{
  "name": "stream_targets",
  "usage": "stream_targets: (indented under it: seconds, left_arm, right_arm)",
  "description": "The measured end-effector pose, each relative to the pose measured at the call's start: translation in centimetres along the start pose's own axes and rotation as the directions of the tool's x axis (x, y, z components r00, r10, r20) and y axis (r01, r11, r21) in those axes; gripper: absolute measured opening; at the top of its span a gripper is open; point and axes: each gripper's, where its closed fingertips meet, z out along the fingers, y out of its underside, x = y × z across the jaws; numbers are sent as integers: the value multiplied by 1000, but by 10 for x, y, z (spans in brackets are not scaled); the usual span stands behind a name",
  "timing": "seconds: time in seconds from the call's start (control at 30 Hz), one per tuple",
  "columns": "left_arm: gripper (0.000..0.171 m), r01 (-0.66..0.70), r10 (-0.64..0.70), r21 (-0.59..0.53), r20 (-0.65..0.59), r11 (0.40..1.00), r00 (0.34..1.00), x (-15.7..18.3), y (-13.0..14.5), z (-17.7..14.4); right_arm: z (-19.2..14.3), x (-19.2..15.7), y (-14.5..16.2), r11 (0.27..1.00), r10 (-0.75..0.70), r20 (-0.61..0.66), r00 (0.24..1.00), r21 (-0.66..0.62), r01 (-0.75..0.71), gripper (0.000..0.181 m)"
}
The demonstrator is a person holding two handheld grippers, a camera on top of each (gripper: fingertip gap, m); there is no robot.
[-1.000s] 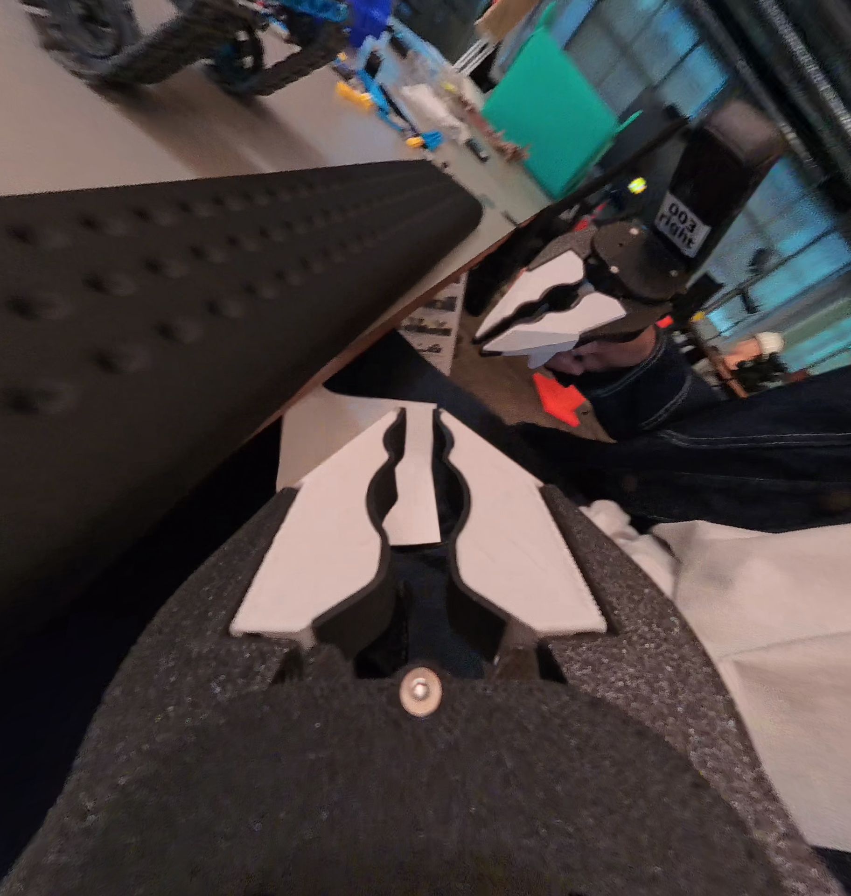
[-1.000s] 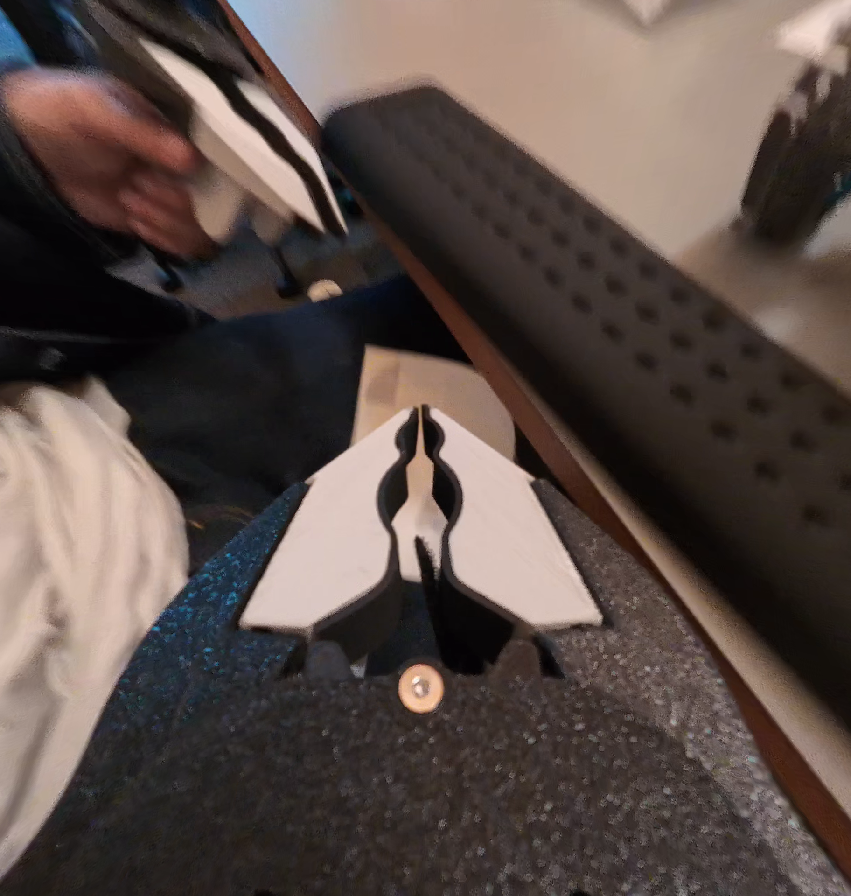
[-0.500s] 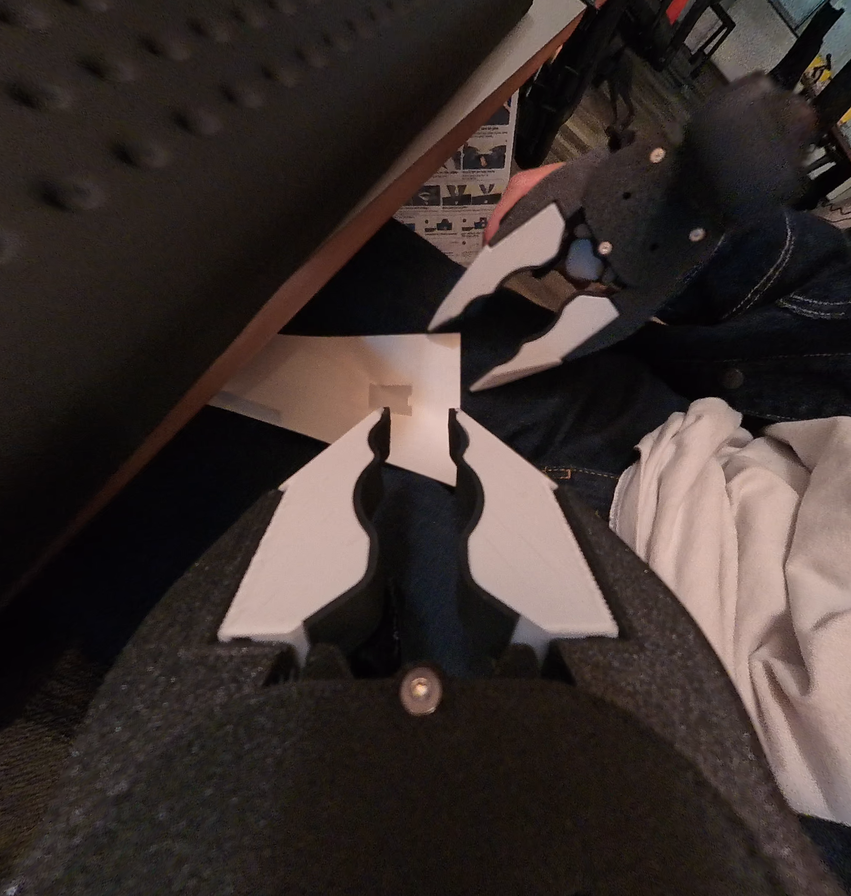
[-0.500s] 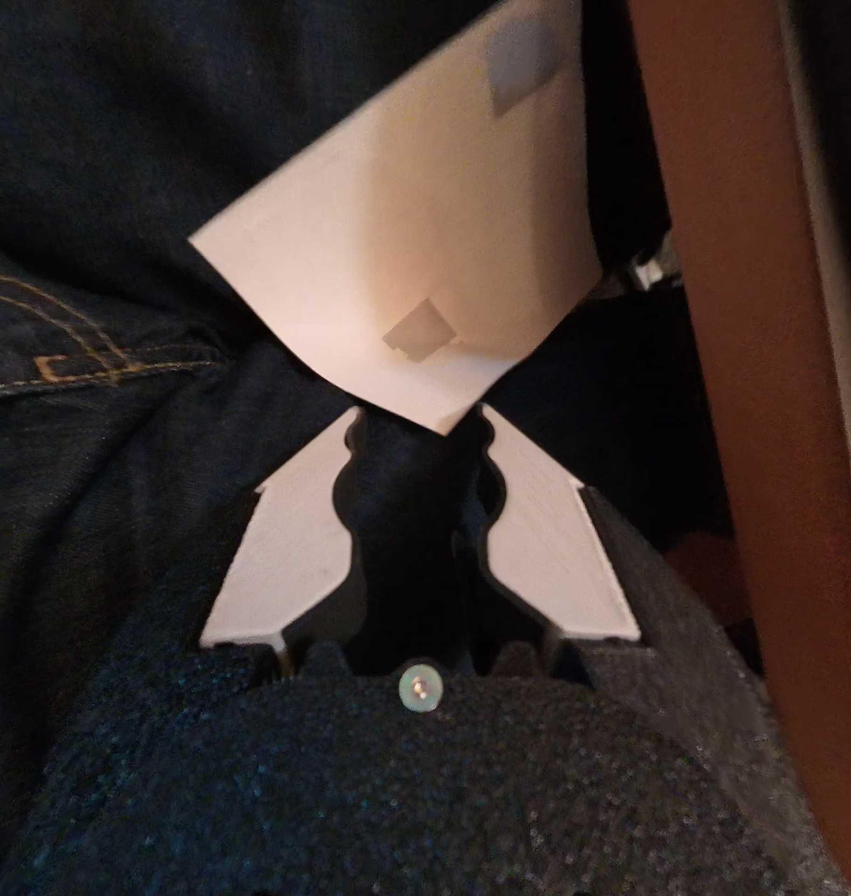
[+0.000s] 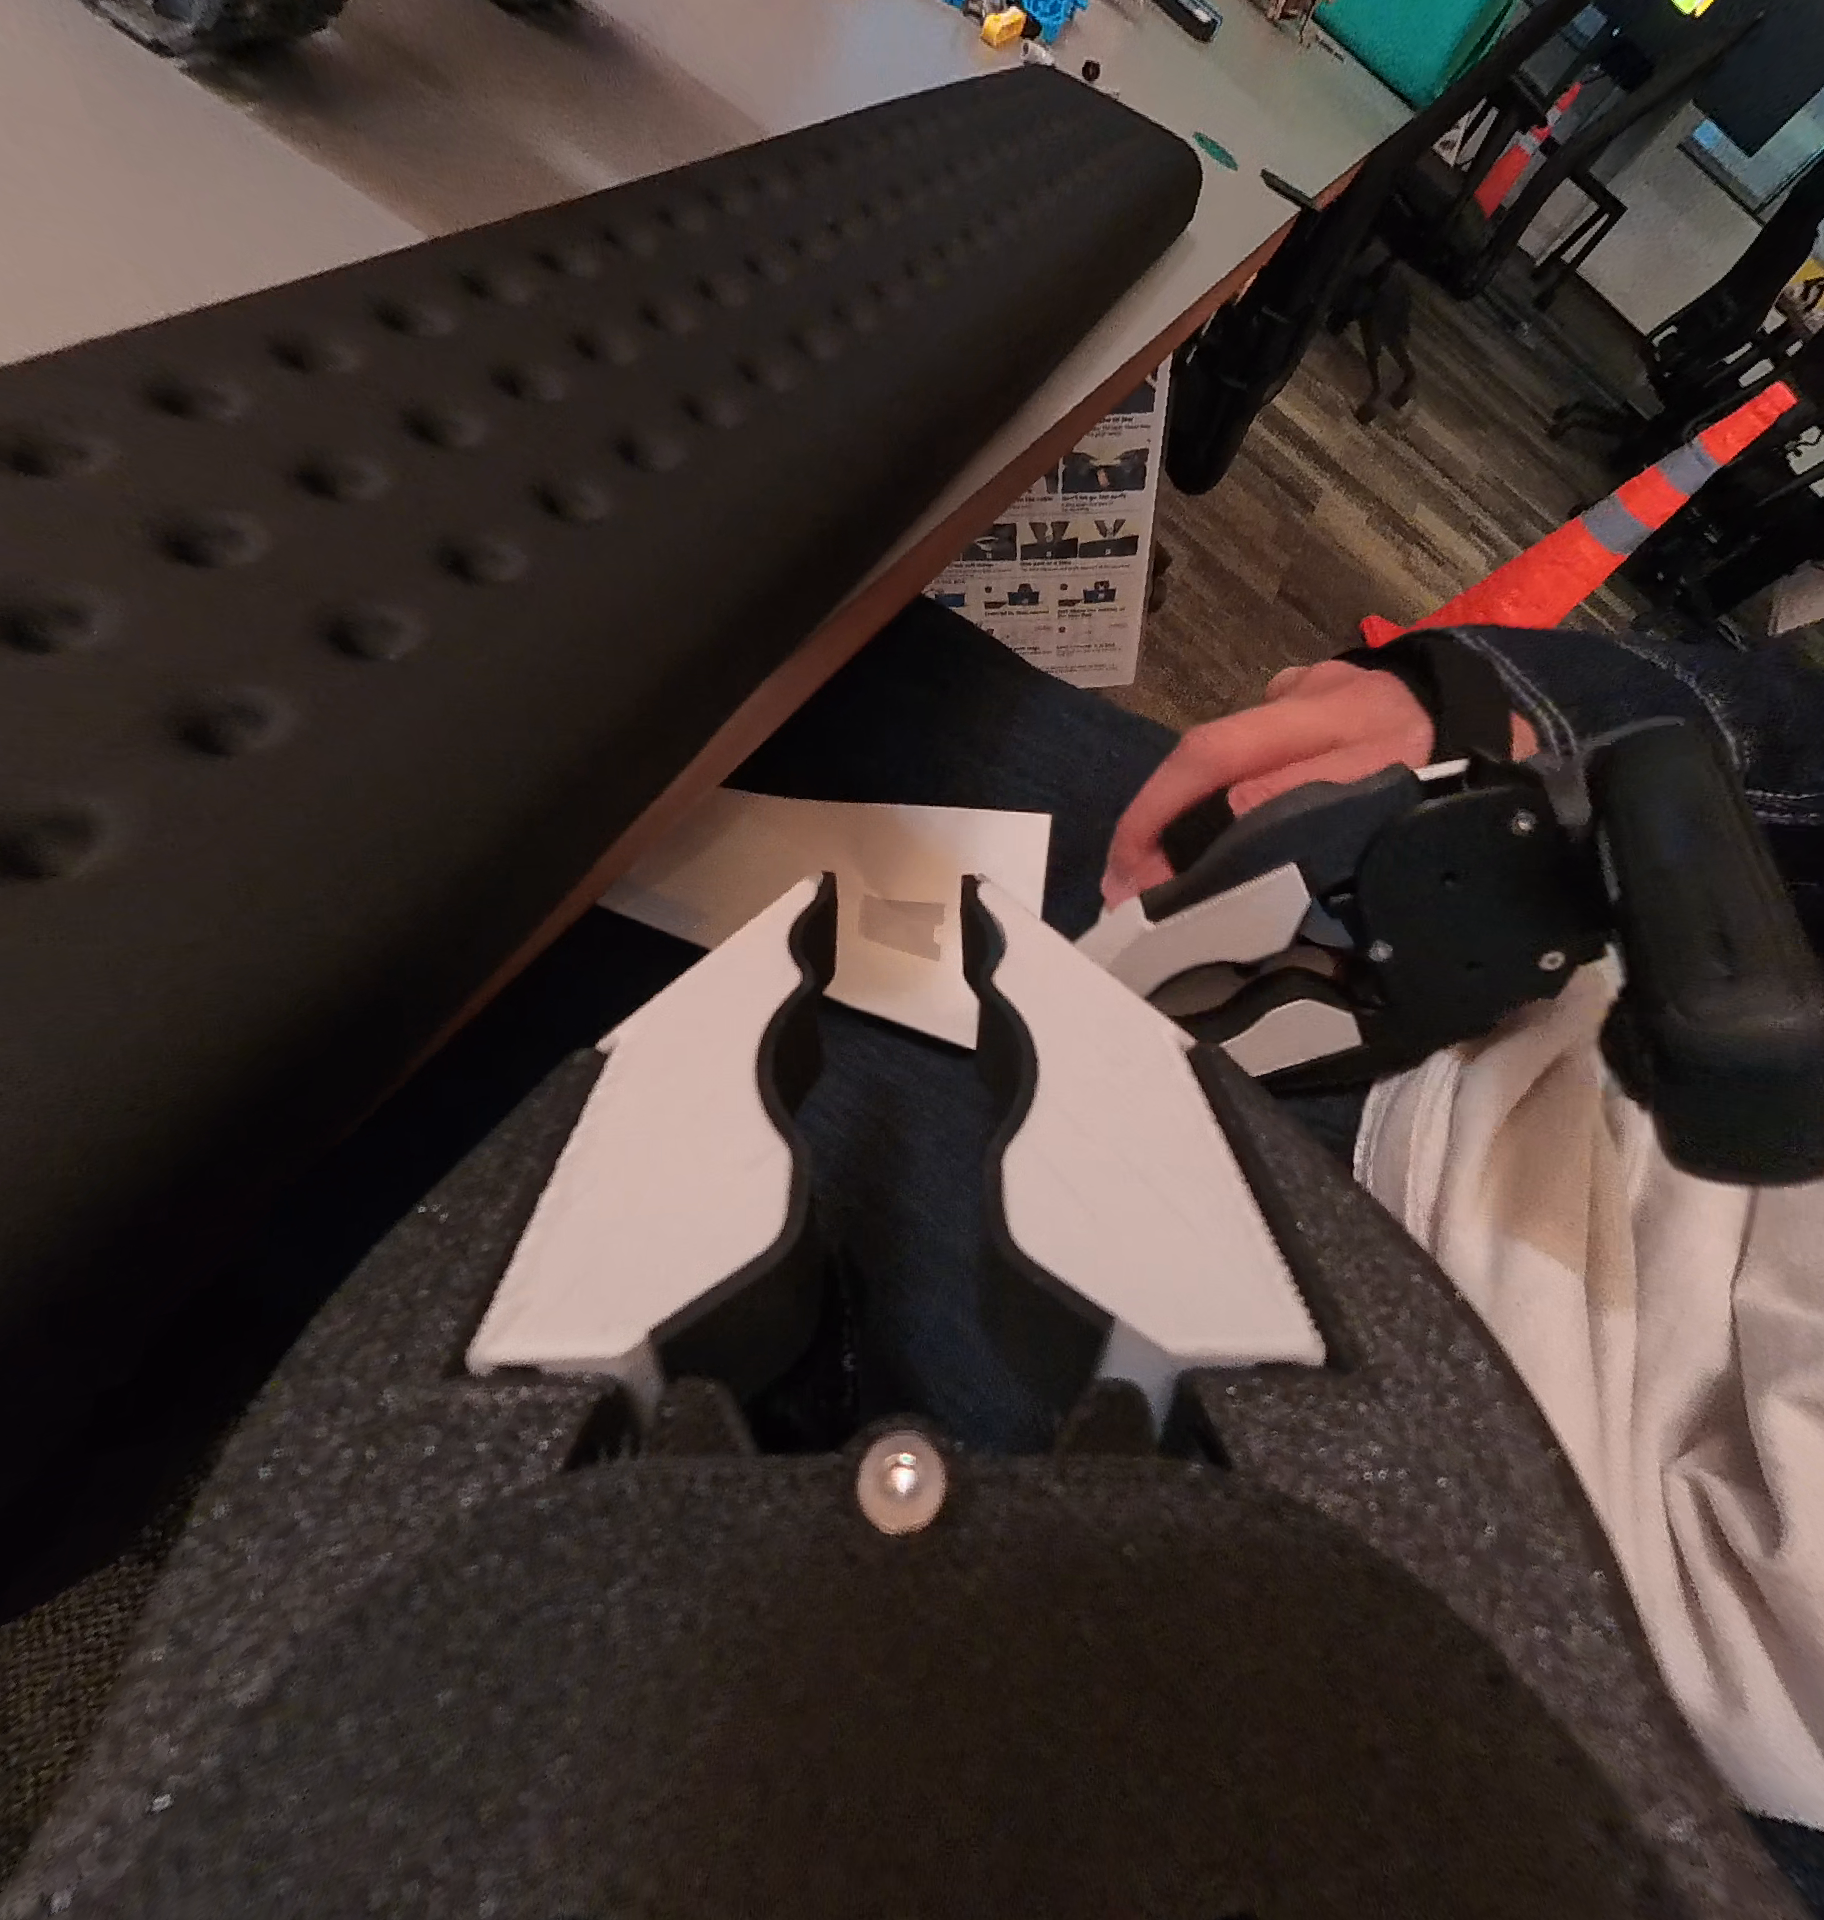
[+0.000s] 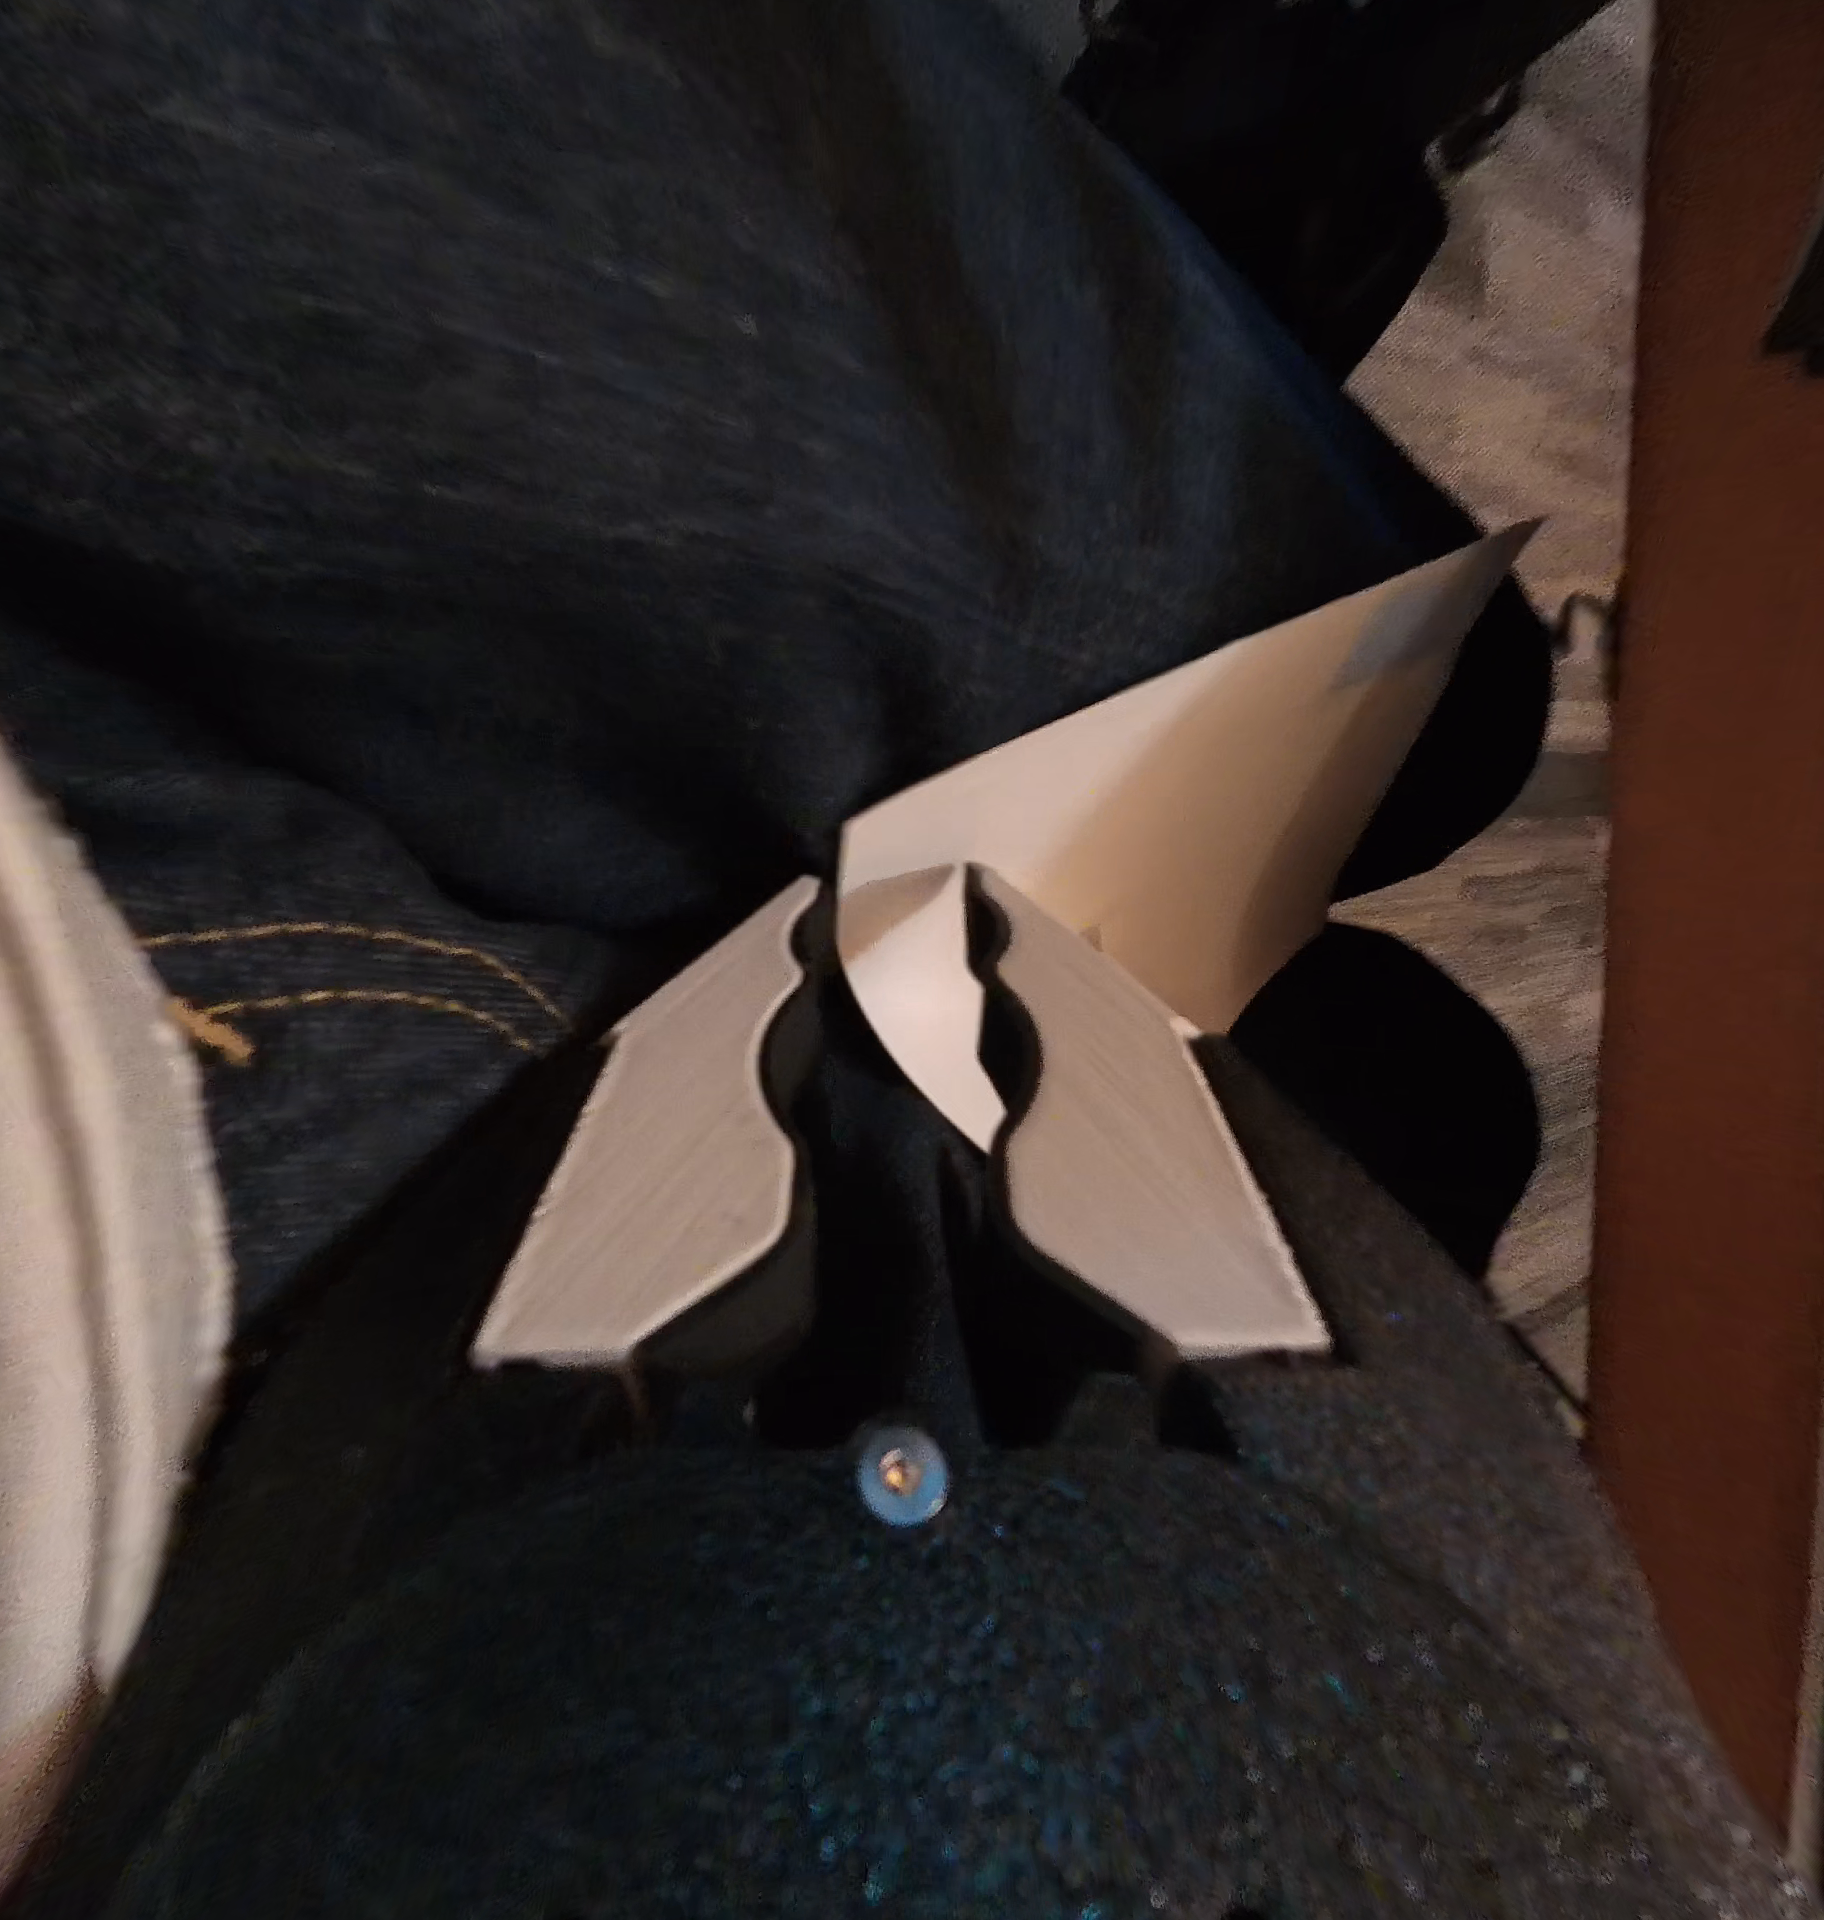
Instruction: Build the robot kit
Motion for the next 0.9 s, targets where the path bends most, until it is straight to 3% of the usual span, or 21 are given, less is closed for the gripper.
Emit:
stream_targets:
  seconds: [0.07, 0.2, 0.33, 0.37, 0.43, 0.5, 0.57, 0.6, 0.67, 0.77, 0.83, 0.9]
  left_arm:
    - [23, 4, -4, -1, 4, 1000, 1000, -1, 0, -1]
    - [23, 32, -32, 35, -7, 999, 999, 0, -5, -6]
    - [24, 99, -95, 63, -69, 993, 993, 8, -10, -9]
    - [24, 107, -101, 74, -90, 991, 991, 13, -12, -8]
    - [24, 92, -80, 87, -130, 992, 988, 26, -15, -6]
    - [26, 27, -10, 111, -153, 993, 988, 42, -20, -6]
    - [29, -94, 114, 118, -173, 988, 978, 63, -23, -5]
    - [32, -163, 180, 109, -171, 981, 969, 72, -22, -2]
    - [36, -274, 284, 80, -186, 958, 940, 89, -16, 7]
    - [40, -361, 351, -3, -230, 933, 908, 103, -3, 25]
    - [40, -408, 384, -64, -228, 911, 894, 100, 5, 37]
    - [40, -434, 395, -104, -271, 895, 878, 103, 12, 46]
  right_arm:
    - [-3, -4, -1, 999, -41, -13, 999, 6, 42, 9]
    - [-21, 0, 7, 998, 47, -19, 999, 37, -46, 0]
    - [-67, 25, 9, 948, 271, -56, 961, 187, -257, 0]
    - [-82, 31, 4, 890, 389, -5, 921, 259, -374, 0]
    - [-112, 42, -3, 687, 606, 182, 774, 369, -625, 0]
    - [-139, 54, -4, 373, 731, 432, 527, 394, -840, 0]
    - [-162, 63, 1, 34, 692, 683, 234, 293, -955, 0]
    - [-166, 65, 8, -84, 647, 753, 119, 225, -971, 0]
    - [-160, 61, 28, -195, 619, 785, -25, 122, -973, 0]
    - [-141, 47, 57, -255, 619, 765, -179, -20, -967, 0]
    - [-131, 48, 75, -289, 652, 730, -208, -15, -957, 0]
    - [-135, 50, 74, -286, 618, 759, -206, -27, -958, 0]
